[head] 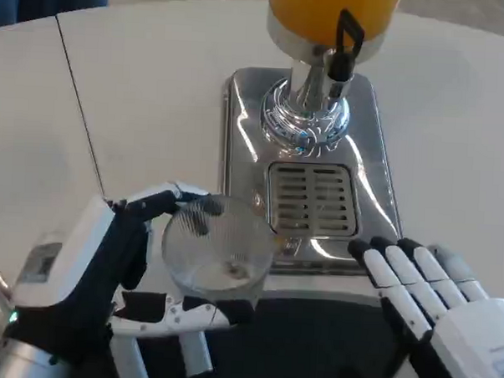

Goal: Grasp the cup under the faucet to collect the drink, then remove the cup.

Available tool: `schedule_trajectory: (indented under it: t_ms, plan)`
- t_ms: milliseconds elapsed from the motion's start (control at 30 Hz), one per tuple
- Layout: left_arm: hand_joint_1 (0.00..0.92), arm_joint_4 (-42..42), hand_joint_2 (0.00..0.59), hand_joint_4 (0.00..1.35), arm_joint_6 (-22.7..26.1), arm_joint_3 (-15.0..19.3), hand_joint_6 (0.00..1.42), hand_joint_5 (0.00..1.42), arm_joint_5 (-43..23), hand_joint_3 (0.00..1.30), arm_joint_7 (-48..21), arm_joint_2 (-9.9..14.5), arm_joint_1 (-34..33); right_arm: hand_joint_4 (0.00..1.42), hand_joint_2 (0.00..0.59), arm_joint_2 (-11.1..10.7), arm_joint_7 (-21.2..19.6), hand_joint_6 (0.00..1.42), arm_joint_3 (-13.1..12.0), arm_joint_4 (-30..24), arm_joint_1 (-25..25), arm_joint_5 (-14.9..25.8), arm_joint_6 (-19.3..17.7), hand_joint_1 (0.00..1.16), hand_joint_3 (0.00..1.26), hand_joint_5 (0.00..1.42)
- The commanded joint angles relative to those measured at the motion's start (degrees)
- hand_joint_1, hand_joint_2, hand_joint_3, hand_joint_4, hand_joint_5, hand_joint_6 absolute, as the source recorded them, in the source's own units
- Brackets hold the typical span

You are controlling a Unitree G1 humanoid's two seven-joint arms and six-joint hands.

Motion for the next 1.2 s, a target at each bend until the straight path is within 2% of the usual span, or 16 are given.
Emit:
schedule_trajectory:
  t_ms: [33,367,600,833,1200]
  plan:
    - [0.695,2.4,0.000,1.21,0.7,-2.6,1.42,1.35,1.8,1.05,0.9,-1.6,-4.4,0.00,0.479,0.5,-0.5,0.00,-0.8,-1.2,1.9,0.4,0.6,0.26,0.00,0.00]
    - [0.695,20.7,0.000,1.21,3.8,-7.3,1.42,1.35,5.5,1.05,4.4,-4.1,-23.7,0.00,0.479,2.2,0.1,0.00,-1.7,-3.1,4.2,0.2,2.0,0.26,0.00,0.00]
    - [0.695,28.9,0.000,1.21,4.5,-10.4,1.42,1.35,5.8,1.05,6.7,-5.6,-32.0,0.00,0.479,2.4,-0.3,0.00,-2.3,-3.2,5.1,0.8,1.9,0.26,0.00,0.00]
    - [0.695,34.9,0.000,1.21,5.6,-13.1,1.42,1.35,6.4,1.05,8.7,-7.0,-37.4,0.00,0.479,3.2,-1.0,0.00,-2.3,-3.1,5.7,1.1,1.9,0.26,0.00,0.00]
    - [0.695,39.5,0.000,1.21,6.7,-15.5,1.42,1.35,7.6,1.05,12.1,-9.4,-41.1,0.00,0.479,3.8,-1.3,0.00,-2.5,-3.8,7.3,1.6,1.5,0.26,0.00,0.00]
